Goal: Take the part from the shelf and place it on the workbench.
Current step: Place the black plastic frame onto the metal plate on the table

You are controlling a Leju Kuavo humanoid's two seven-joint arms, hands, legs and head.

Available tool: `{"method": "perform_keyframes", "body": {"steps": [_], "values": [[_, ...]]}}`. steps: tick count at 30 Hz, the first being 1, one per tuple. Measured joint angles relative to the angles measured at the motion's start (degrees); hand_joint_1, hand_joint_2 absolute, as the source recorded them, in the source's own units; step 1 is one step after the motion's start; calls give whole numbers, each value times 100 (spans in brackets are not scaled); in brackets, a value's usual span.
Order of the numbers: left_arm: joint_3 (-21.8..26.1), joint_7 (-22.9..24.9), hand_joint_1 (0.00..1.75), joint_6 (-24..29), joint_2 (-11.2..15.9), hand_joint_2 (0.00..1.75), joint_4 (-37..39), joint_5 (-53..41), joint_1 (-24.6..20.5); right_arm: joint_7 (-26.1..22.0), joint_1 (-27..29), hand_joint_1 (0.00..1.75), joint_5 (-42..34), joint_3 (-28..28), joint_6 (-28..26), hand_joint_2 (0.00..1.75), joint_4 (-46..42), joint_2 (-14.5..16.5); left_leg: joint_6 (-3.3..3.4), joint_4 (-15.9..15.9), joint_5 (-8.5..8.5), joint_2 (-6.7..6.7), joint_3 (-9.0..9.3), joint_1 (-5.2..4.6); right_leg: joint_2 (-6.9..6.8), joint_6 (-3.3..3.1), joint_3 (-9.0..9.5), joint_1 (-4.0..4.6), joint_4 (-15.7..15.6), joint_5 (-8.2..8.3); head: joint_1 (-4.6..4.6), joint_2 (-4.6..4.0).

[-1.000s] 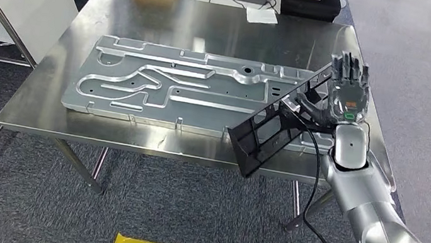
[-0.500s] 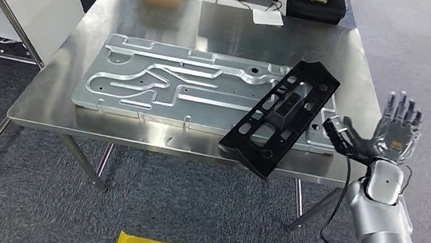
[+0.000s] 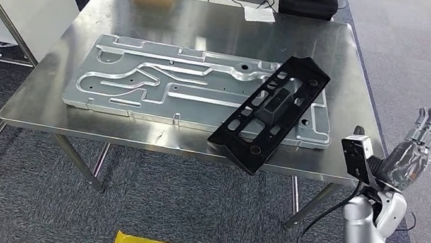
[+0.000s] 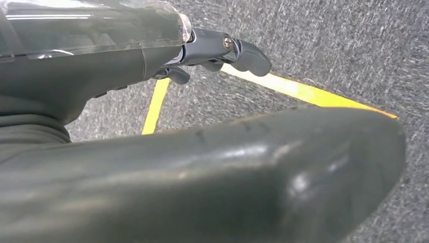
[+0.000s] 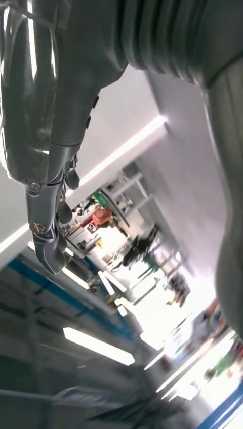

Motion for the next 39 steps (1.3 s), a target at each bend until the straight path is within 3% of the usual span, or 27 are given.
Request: {"method": "perform_keyframes", "body": {"steps": [3, 4, 6, 8, 9, 10, 11, 13, 15, 16, 18, 19, 20, 23, 24, 25, 26, 27, 28, 29, 31, 32, 34, 35, 37, 39], "values": [[116, -57, 0, 37, -14, 0, 0, 233, 25, -188, 594, 0, -580, 513, 128, 175, -1169, 395, 48, -96, 79, 16, 1, 4, 3, 92, -17, -7, 4, 14, 3, 0], [175, -84, 0, 57, -30, 0, 0, 310, 31, -245, 790, 0, -748, 774, 165, 175, -1538, 507, 76, -131, 122, 32, -8, 19, 11, 117, -40, -10, 61, -72, 7, -1], [279, -138, 0, 82, -70, 0, 0, 423, 36, -333, 1234, 0, -962, 1327, 188, 175, -2224, 660, 124, -178, 210, 57, -63, 46, 22, 159, -179, -30, 493, -502, 18, 0], [376, -178, 0, 93, -112, 0, 0, 517, 53, -435, 1765, 0, -960, 1872, 142, 175, -2863, 732, 143, -179, 280, 49, -167, 47, 23, 202, -378, -55, 1197, -998, 27, 1], [423, -191, 0, 98, -140, 0, 0, 563, 67, -497, 2057, 0, -883, 2127, 109, 175, -3154, 746, 137, -174, 315, 45, -224, 49, 23, 223, -414, -68, 1444, -1114, 28, 0], [470, -202, 0, 104, -170, 0, 0, 603, 82, -560, 2347, 0, -764, 2370, 73, 175, -3425, 753, 123, -167, 350, 44, -282, 51, 23, 239, -357, -80, 1499, -1103, 28, 1], [515, -207, 0, 110, -205, 0, 0, 635, 96, -616, 2630, 0, -637, 2596, 44, 175, -3674, 759, 103, -155, 385, 45, -342, 54, 21, 250, -195, -93, 1352, -989, 28, 1], [590, -211, 0, 123, -268, 0, 0, 683, 109, -693, 3127, 0, -473, 2974, 14, 175, -4106, 764, 47, -114, 450, 47, -451, 58, 13, 255, 372, -115, 587, -743, 28, 1], [649, -209, 0, 132, -321, 0, 0, 717, 113, -704, 3533, 0, -586, 3235, -2, 175, -4429, 764, -24, -80, 511, 51, -495, 55, 26, 203, 778, -91, -25, -682, 21, 1], [677, -209, 0, 132, -344, 0, 0, 740, 113, -699, 3715, 0, -782, 3326, -9, 175, -4558, 763, -63, -81, 548, 53, -496, 52, 39, 162, 837, -69, -139, -704, 20, 1], [731, -217, 0, 125, -385, 0, 0, 780, 123, -719, 4033, 0, -1385, 3408, 9, 175, -4710, 763, -144, -108, 630, 53, -498, 65, 48, 62, 780, -51, -160, -628, 32, 0], [750, -228, 0, 115, -401, 0, 0, 796, 133, -767, 4164, 0, -1730, 3398, 60, 175, -4739, 773, -177, -90, 591, 50, -528, 75, 43, 15, 729, -54, -169, -566, 29, 0], [769, -242, 0, 104, -421, 0, 0, 807, 146, -849, 4297, 0, -2044, 3350, 149, 175, -4749, 808, -203, 15, 421, 46, -575, 85, 32, -34, 661, -62, -186, -492, 27, 0], [815, -275, 0, 61, -476, 0, 0, 820, 174, -1218, 4658, 0, -2866, 2822, 898, 175, -4645, 1144, -255, 939, -520, 44, -768, 96, 14, -112, 396, -51, -195, -269, 9, 0], [824, -279, 0, 48, -495, 0, 0, 809, 176, -1336, 4729, 0, -3075, 2499, 1245, 175, -4529, 1300, -261, 1280, -678, 44, -784, 96, 11, -113, 301, -37, -185, -198, 6, 1], [831, -281, 0, 38, -515, 0, 0, 796, 177, -1434, 4770, 0, -3214, 2161, 1524, 175, -4384, 1434, -258, 1498, -685, 44, -738, 96, 6, -110, 205, -24, -171, -129, 7, 0], [834, -282, 0, 29, -533, 0, 0, 780, 177, -1555, 4789, 0, -3312, 1786, 1758, 175, -4193, 1544, -243, 1539, -569, 43, -607, 96, 2, -101, 107, -12, -152, -65, 6, 1], [835, -284, 0, 21, -551, 0, 0, 766, 176, -1674, 4790, 0, -3353, 1401, 1920, 175, -3980, 1629, -215, 1367, -405, 41, -375, 93, -1, -87, 17, -1, -132, -7, 6, 1], [835, -286, 0, 15, -563, 0, -1, 756, 173, -1783, 4767, 0, -3380, 1016, 2055, 175, -3740, 1694, -174, 1024, -306, 36, -59, 86, -4, -73, -55, 6, -109, 45, 6, 1], [835, -290, 0, 10, -574, 0, -1, 746, 166, -1880, 4715, 0, -3403, 614, 2191, 175, -3467, 1755, -131, 556, -315, 30, 303, 69, -2, -51, -113, 18, -87, 96, 6, 1], [835, -298, 0, 3, -595, 0, -1, 728, 148, -1988, 4532, 0, -3330, -164, 2418, 175, -2848, 1851, -37, -168, -502, 24, 777, 25, -4, 16, -163, 24, -77, 184, 10, 1], [835, -298, 0, -1, -607, 0, 0, 717, 143, -2017, 4395, 0, -3218, -550, 2521, 175, -2501, 1886, 10, -339, -561, 26, 852, 1, -6, 62, -168, 18, -94, 232, 10, 1], [835, -287, 0, 0, -637, 0, -1, 684, 150, -2016, 4050, 0, -2762, -1421, 2681, 175, -1647, 1925, 120, -414, -471, 44, 813, -9, -4, 153, -181, -9, -124, 294, 5, 0], [835, -279, 0, 3, -648, 0, -1, 670, 153, -1988, 3858, 0, -2464, -1886, 2718, 175, -1152, 1927, 175, -443, -396, 57, 776, -5, 2, 185, -224, -21, -45, 213, 8, 0], [835, -265, 0, 10, -663, 0, -2, 652, 161, -1832, 3510, 0, -1890, -2764, 2678, 175, -117, 1882, 249, -480, -251, 79, 662, -4, 18, 236, -436, -47, 494, -226, 23, 0], [835, -256, 0, 9, -670, 0, -2, 643, 184, -1541, 3220, 0, -1475, -3445, 2548, 175, 897, 1770, 269, -463, -153, 84, 520, -24, 22, 276, -678, -57, 1257, -696, 32, -1]]}}
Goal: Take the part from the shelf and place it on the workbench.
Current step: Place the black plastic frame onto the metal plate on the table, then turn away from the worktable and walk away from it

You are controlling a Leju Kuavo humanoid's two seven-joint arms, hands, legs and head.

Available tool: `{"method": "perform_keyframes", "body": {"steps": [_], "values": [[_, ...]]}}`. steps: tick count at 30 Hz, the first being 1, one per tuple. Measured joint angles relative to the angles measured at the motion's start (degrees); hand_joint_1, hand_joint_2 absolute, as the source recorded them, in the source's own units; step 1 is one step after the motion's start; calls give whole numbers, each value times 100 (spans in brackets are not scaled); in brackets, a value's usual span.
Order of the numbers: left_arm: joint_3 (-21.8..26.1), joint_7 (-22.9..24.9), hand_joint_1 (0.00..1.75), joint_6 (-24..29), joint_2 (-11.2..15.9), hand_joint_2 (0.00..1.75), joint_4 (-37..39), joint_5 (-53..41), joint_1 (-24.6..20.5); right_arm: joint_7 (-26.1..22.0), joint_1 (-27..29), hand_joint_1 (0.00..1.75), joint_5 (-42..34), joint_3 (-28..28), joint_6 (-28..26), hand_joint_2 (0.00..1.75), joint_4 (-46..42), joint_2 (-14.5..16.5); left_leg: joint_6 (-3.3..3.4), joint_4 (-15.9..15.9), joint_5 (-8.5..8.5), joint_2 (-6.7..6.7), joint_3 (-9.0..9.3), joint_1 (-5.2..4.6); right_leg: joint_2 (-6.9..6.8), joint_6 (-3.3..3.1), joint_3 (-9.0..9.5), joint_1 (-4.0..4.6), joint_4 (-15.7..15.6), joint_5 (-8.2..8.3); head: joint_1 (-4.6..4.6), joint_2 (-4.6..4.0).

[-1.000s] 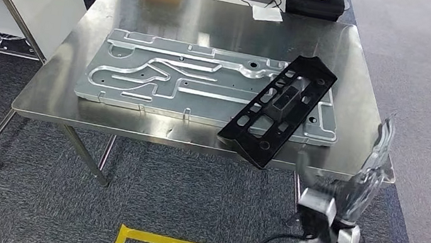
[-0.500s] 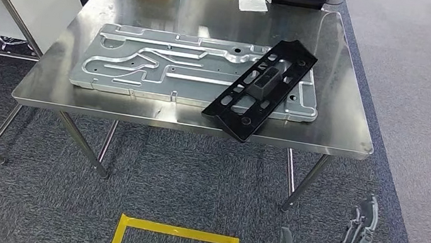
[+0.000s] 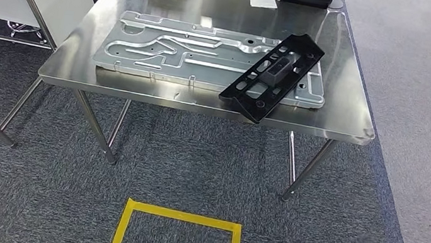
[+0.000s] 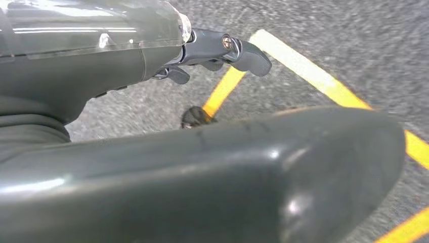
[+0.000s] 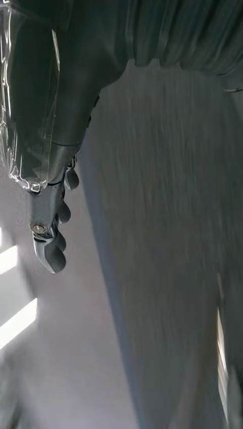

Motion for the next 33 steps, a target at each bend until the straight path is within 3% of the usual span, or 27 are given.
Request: {"method": "perform_keyframes", "body": {"steps": [1, 2, 4, 6, 8, 10, 11, 13, 15, 16, 17, 18, 20, 22, 26, 28, 30, 31, 32, 33], "values": [[0, 3, 0, -1, -4, 0, 1, -4, 9, 130, -113, 0, 137, -256, -60, 175, 441, -65, -3, 21, 34, 4, -63, -8, 0, 11, -17, -3, 199, -96, -1, 1], [0, 6, 0, -2, -5, 0, 1, -5, 13, 227, -204, 0, 231, -481, -102, 175, 840, -117, -10, 52, 58, 9, -122, -13, -1, 14, 94, -4, 162, -80, 0, 1], [-1, 9, 0, -9, -10, 0, 1, -18, 8, 438, -365, 0, 376, -804, -166, 175, 1454, -203, -32, 134, 78, 22, -207, -17, -5, 1, 631, -7, -512, 149, -1, 1], [-5, 17, 0, -26, -14, 0, 1, -61, -6, 1133, -571, 0, 691, -1049, -205, 87, 2114, -309, -77, 234, 78, 45, -273, -37, -2, -62, 1102, 13, -1216, 288, -3, 1], [-15, 32, 0, -50, -12, 0, 0, -118, -22, 2127, -728, 0, 1065, -1228, -118, 0, 2772, -414, -143, 290, 100, 53, -302, -49, 2, -148, 1205, 43, -1406, 305, -4, 0], [-43, 49, 0, -80, 7, 0, 1, -189, -22, 2797, -816, 0, 1282, -1334, 147, 0, 3263, -460, -209, 314, 114, 39, -315, -43, -9, -229, 1174, 30, -1419, 376, -2, 0], [-66, 57, 0, -96, 21, 0, 1, -230, -18, 2958, -857, 0, 1338, -1366, 299, 0, 3451, -466, -243, 383, 39, 27, -354, -38, -16, -272, 1146, 16, -1435, 418, -8, 0], [-120, 72, 0, -132, 59, 0, 1, -305, -12, 3034, -926, 0, 1382, -1421, 531, 0, 3745, -471, -306, 842, -350, 4, -552, -12, -28, -342, 1046, -3, -1453, 508, -22, 1], [-157, 68, 0, -164, 85, 0, 1, -359, -15, 2924, -976, 0, 1363, -1484, 637, 0, 3933, -473, -360, 1584, -807, 1, -819, 17, -26, -362, 908, 2, -1428, 585, -30, 1], [-172, 62, 0, -178, 98, 0, 1, -378, -13, 2847, -996, 0, 1348, -1521, 677, 0, 4002, -475, -378, 1829, -917, 1, -876, 30, -27, -357, 838, 4, -1407, 621, -30, 0], [-187, 53, 0, -191, 111, 0, 1, -390, -10, 2773, -1015, 0, 1341, -1557, 708, 0, 4058, -480, -388, 1872, -919, 1, -831, 40, -28, -348, 771, 5, -1384, 655, -30, 0], [-205, 39, 0, -202, 126, 0, 1, -398, -7, 2714, -1036, 0, 1350, -1588, 726, 0, 4104, -486, -390, 1668, -815, 8, -663, 49, -40, -339, 707, 4, -1360, 681, -30, 0], [-244, -15, 0, -213, 164, 0, 1, -407, -22, 2647, -1064, 0, 1442, -1625, 738, 0, 4176, -508, -371, 831, -544, 92, -133, 57, -78, -303, 608, 10, -1302, 725, -31, 1], [-276, -73, 0, -210, 188, 0, 1, -415, -58, 2624, -1067, 0, 1572, -1633, 740, 0, 4226, -534, -309, 258, -425, 159, 181, 36, -139, -243, 575, 19, -1263, 755, -21, 1], [-292, -84, 0, -165, 228, 0, 0, -461, -39, 2597, -1083, 0, 1755, -1631, 784, 0, 4300, -572, -140, 154, -279, 65, 145, -9, -229, -77, 589, -16, -1315, 857, -9, 0], [-295, -64, 0, -131, 240, 0, 0, -476, -27, 2621, -1090, 0, 1846, -1628, 792, 0, 4338, -588, -78, 108, -143, 11, 62, 9, -177, -17, 430, -23, -998, 590, -1, 0], [-297, -33, 0, -91, 250, 0, 0, -499, -20, 2720, -1092, 0, 1981, -1602, 785, 0, 4385, -598, -44, 104, -53, -45, -45, 7, -87, 12, 125, -34, -235, 89, 9, 0], [-298, -18, 0, -69, 255, 0, 0, -509, -15, 2785, -1091, 0, 2052, -1576, 779, 0, 4406, -600, -37, 112, -24, -80, -90, -3, -64, 16, 15, -35, 101, -74, 10, 0], [-299, -3, 0, -46, 258, 0, 0, -522, -10, 2849, -1090, 0, 2117, -1550, 773, 0, 4422, -602, -37, 123, -2, -121, -129, -14, -53, 13, 0, -31, 258, -124, 10, 0], [-299, 5, 0, -28, 262, 0, 0, -529, -8, 2898, -1089, 0, 2172, -1526, 769, 0, 4436, -604, -40, 137, 14, -169, -154, -24, -39, -3, 103, -23, 182, -60, 10, 0]]}}
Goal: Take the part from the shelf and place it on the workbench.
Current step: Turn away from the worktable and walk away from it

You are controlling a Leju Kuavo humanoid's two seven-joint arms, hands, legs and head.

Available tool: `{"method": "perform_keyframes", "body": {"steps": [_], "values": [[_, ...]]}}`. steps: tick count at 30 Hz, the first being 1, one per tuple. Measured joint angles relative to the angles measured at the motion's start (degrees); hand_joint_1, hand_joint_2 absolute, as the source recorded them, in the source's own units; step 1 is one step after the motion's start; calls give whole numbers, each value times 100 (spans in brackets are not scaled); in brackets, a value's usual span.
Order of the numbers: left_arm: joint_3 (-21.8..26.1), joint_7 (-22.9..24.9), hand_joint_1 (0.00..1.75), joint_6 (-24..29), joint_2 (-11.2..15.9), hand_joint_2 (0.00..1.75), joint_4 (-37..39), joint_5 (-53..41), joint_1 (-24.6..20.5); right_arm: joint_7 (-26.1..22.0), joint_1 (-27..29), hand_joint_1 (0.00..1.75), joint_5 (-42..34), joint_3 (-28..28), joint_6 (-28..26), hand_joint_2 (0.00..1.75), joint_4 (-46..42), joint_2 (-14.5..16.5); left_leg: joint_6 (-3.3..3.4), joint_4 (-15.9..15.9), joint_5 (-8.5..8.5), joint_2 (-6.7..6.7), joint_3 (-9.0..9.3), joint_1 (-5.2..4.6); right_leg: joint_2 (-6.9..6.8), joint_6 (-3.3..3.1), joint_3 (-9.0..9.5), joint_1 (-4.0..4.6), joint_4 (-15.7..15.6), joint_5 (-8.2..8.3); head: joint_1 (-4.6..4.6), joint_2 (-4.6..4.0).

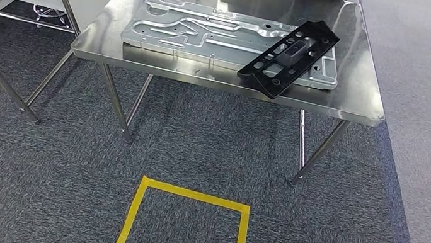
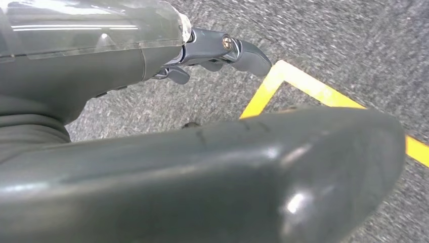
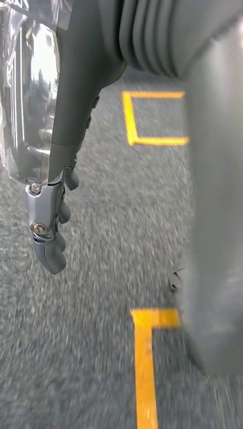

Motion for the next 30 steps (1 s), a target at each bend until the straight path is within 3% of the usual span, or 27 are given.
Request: {"method": "perform_keyframes", "body": {"steps": [2, 4, 5, 8, 10, 12, 14, 15, 17, 19, 20, 22, 23, 25, 27, 28, 29, 30], "values": [[-1, 10, 0, 22, 7, 0, 0, -10, -3, 71, -2, 0, 75, 35, 3, 0, 23, -3, -12, 31, 19, -100, -25, -9, 120, -69, 496, 24, -736, 306, 0, 0], [-8, 16, 0, 31, 10, 0, 0, -13, -14, 116, -5, 0, 119, 80, 21, 0, 44, -10, -41, 66, 28, -183, -55, -24, 302, -147, 906, 45, -1427, 483, -3, 0], [-13, 19, 0, 33, 12, 0, 0, -10, -20, 134, -8, 0, 140, 103, 35, 0, 56, -14, -63, 77, 34, -219, -75, -22, 350, -173, 986, 58, -1577, 495, -4, 0], [-24, 23, 0, 50, 28, 0, 0, 17, -25, 175, -33, 0, 174, 149, 73, 0, 90, -15, -153, 100, 38, -282, -121, -6, 215, -239, 1007, 48, -1652, 522, -4, 1], [-25, 22, 0, 75, 43, 0, 0, 39, -31, 187, -43, 0, 175, 168, 79, 0, 104, -15, -216, 422, -190, -136, -276, 3, 89, -300, 1013, 15, -1713, 557, -19, 1], [-27, 11, 0, 93, 49, 0, 0, 47, -43, 192, -38, 0, 175, 175, 74, 0, 117, -16, -284, 1153, -605, 20, -621, 41, -42, -324, 995, 15, -1724, 564, -32, 0], [-32, -11, 0, 149, 49, 0, 0, 29, -39, 198, -36, 0, 173, 175, 71, 0, 128, -16, -345, 1720, -803, 59, -881, 89, -173, -321, 973, 18, -1710, 562, -32, 0], [-34, -26, 0, 214, 50, 0, 0, 20, -33, 201, -40, 0, 170, 175, 68, 0, 132, -16, -367, 1711, -736, 78, -864, 111, -234, -314, 967, 15, -1697, 558, -32, 0], [-37, -51, 0, 360, 53, 0, 0, 34, -30, 205, -52, 0, 163, 175, 61, 0, 141, -15, -389, 1049, -366, 208, -504, 142, -349, -279, 966, 7, -1653, 535, -34, 0], [-37, -59, 0, 409, 50, 0, 0, 73, -46, 205, -60, 0, 159, 175, 49, 0, 148, -15, -356, 351, -119, 411, -150, 130, -443, -212, 969, 21, -1597, 496, -29, 1], [-37, -50, 0, 402, 48, 0, 0, 95, -53, 205, -63, 0, 159, 175, 44, 0, 150, -15, -325, 196, -88, 469, -84, 117, -482, -176, 974, 30, -1579, 484, -25, 1], [-36, -23, 0, 405, 46, 0, 0, 136, -50, 206, -81, 0, 164, 175, 35, 0, 152, -16, -248, 172, -84, 385, -114, 94, -562, -103, 994, 29, -1584, 486, -18, 0], [-35, -14, 0, 418, 43, 0, 0, 151, -45, 211, -89, 0, 165, 175, 29, 0, 152, -16, -206, 160, -62, 335, -114, 98, -553, -62, 1001, 13, -1573, 471, -19, 0], [-35, -19, 0, 411, 31, 0, 0, 160, -44, 223, -92, 0, 163, 174, 8, 0, 153, -18, -121, 125, -4, 237, -120, 111, -352, 0, 919, -16, -1355, 278, -12, 0], [-35, -43, 0, 382, 21, 0, 0, 141, -51, 234, -80, 0, 154, 173, -23, 0, 157, -20, -65, 117, 36, 138, -153, 107, -78, 23, 616, -28, -693, -131, -1, 1], [-35, -62, 0, 395, 19, 0, 0, 122, -53, 237, -75, 0, 146, 172, -38, 0, 161, -20, -49, 121, 47, 77, -175, 94, -14, 22, 429, -28, -294, -312, 1, 1], [-35, -86, 0, 426, 14, 0, 0, 94, -48, 239, -72, 0, 138, 169, -50, 0, 165, -20, -42, 128, 53, 11, -188, 81, 9, 16, 297, -26, -21, -386, 1, 1], [-37, -110, 0, 466, 10, 0, 0, 60, -42, 240, -72, 0, 129, 166, -59, 0, 168, -20, -40, 135, 56, -63, -194, 68, 20, 2, 256, -23, 57, -341, 1, 1]]}}
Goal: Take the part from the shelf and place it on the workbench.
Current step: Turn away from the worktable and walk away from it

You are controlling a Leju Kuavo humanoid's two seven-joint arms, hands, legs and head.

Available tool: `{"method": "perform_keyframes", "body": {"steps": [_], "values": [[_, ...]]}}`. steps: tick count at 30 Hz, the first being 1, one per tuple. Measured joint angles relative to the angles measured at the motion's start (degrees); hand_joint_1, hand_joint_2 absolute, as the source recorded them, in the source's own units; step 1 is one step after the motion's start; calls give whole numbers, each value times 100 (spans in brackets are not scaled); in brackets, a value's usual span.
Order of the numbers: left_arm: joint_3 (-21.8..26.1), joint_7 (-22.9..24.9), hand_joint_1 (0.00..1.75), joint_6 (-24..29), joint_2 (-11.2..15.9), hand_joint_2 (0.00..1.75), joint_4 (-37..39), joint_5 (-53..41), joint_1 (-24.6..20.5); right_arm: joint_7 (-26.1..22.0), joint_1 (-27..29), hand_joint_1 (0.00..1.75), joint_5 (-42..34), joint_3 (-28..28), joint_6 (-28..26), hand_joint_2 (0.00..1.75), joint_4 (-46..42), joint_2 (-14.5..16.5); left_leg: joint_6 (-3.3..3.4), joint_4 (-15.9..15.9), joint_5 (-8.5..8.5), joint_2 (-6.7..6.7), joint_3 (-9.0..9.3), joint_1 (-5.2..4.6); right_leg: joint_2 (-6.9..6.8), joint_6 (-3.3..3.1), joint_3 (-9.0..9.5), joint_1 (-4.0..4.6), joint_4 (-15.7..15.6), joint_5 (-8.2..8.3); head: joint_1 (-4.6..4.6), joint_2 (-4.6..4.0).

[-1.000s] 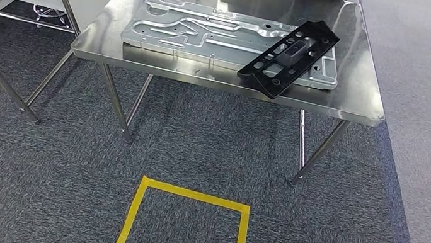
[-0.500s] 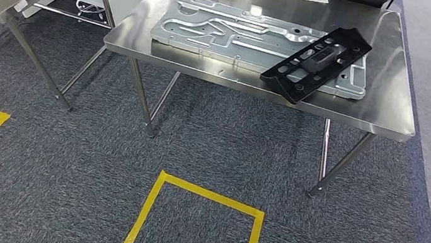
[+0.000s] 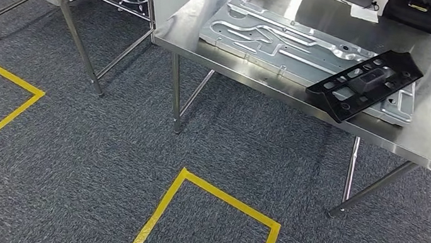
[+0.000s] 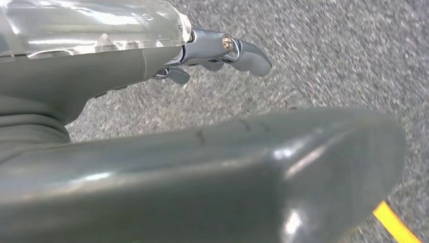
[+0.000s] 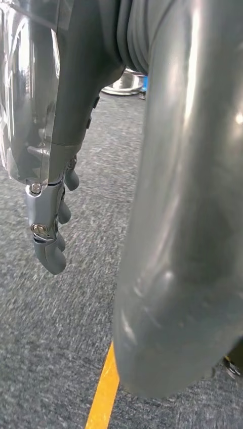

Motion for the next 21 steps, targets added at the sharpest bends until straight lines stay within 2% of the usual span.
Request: {"method": "perform_keyframes", "body": {"steps": [1, 2, 4, 5, 6, 8, 9, 10, 12, 13, 14, 15, 16, 17, 19, 20, 21], "values": [[-5, -21, 0, 36, -4, 0, 0, -37, 5, 0, 0, 0, -8, -4, -7, 0, 2, 0, 0, 6, 1, -77, 3, -10, 18, -24, 77, 4, -172, 163, -1, 0], [-15, -38, 0, 63, -9, 0, 0, -81, 9, 0, 0, 0, -17, -10, -14, 0, 2, -1, -1, 10, 2, -154, 11, -18, 81, -60, 246, 12, -537, 399, 0, -1], [-54, -52, 0, 97, -27, 0, 1, -162, 3, 1, 3, 0, -40, -32, -34, 0, 3, -12, -26, 21, 8, -295, 2, -22, 358, -141, 586, 17, -1294, 722, -3, -1], [-74, -54, 0, 112, -36, 0, 1, -198, -3, 2, 3, 0, -52, -42, -48, 0, 4, -18, -54, 27, 17, -358, -20, -15, 466, -165, 676, 23, -1514, 782, -2, 0], [-91, -53, 0, 123, -43, 0, 1, -227, -4, 3, -1, 0, -63, -51, -64, 0, 5, -24, -92, 30, 29, -419, -47, -2, 516, -176, 703, 27, -1596, 774, -3, 1], [-116, -47, 0, 137, -43, 0, 0, -279, 11, 5, -19, 0, -79, -63, -93, 0, 8, -21, -173, 23, 50, -539, -88, 14, 402, -191, 719, 24, -1650, 794, 0, 1], [-133, -44, 0, 138, -40, 0, 0, -304, 26, 6, -26, 0, -91, -74, -109, 0, 9, -19, -202, 59, 21, -483, -108, 6, 329, -217, 742, 10, -1693, 810, -7, 1], [-155, -41, 0, 134, -38, 0, 0, -328, 35, 7, -28, 0, -101, -86, -123, 0, 10, -16, -226, 184, -68, -353, -171, -4, 246, -249, 765, -5, -1737, 827, -23, 0], [-204, -32, 0, 115, -36, 0, 0, -373, 39, 7, -19, 0, -126, -119, -159, 0, 11, -15, -269, 767, -409, -5, -453, 3, 68, -299, 787, -1, -1780, 842, -54, -1], [-224, -25, 0, 99, -36, 0, 0, -396, 38, 9, -14, 0, -138, -140, -178, 0, 11, -15, -295, 1155, -592, 80, -646, 23, -22, -309, 781, 10, -1774, 840, -62, -1], [-239, -11, 0, 82, -37, 0, 0, -421, 41, 13, -13, 0, -151, -162, -191, 0, 11, -15, -323, 1472, -704, 113, -799, 43, -107, -311, 774, 18, -1765, 834, -62, -1], [-256, 8, 0, 66, -37, 0, 0, -449, 50, 20, -15, 0, -163, -183, -202, 0, 11, -15, -348, 1622, -715, 130, -865, 62, -188, -307, 768, 23, -1754, 827, -62, -1], [-274, 30, 0, 52, -34, 0, 0, -475, 61, 27, -21, 0, -172, -200, -207, 0, 11, -15, -366, 1540, -617, 149, -811, 77, -261, -298, 765, 23, -1740, 816, -62, -1], [-296, 57, 0, 40, -30, 0, 0, -501, 71, 36, -27, 0, -176, -212, -209, 0, 11, -14, -377, 1234, -438, 192, -638, 89, -330, -282, 765, 20, -1720, 801, -62, -1], [-348, 109, 0, 4, -16, 0, 0, -556, 77, 47, -39, 0, -180, -236, -215, 0, 11, -13, -360, 433, -139, 399, -207, 86, -445, -229, 771, 29, -1662, 757, -60, 0], [-371, 135, 0, -21, -11, 0, 0, -583, 75, 50, -43, 0, -181, -249, -220, 0, 11, -13, -334, 187, -75, 480, -77, 73, -489, -192, 777, 34, -1640, 736, -55, 0], [-387, 157, 0, -43, -7, 0, 0, -611, 75, 50, -53, 0, -181, -262, -228, 0, 11, -13, -304, 82, -70, 528, -33, 58, -525, -156, 786, 43, -1626, 721, -50, 0]]}}
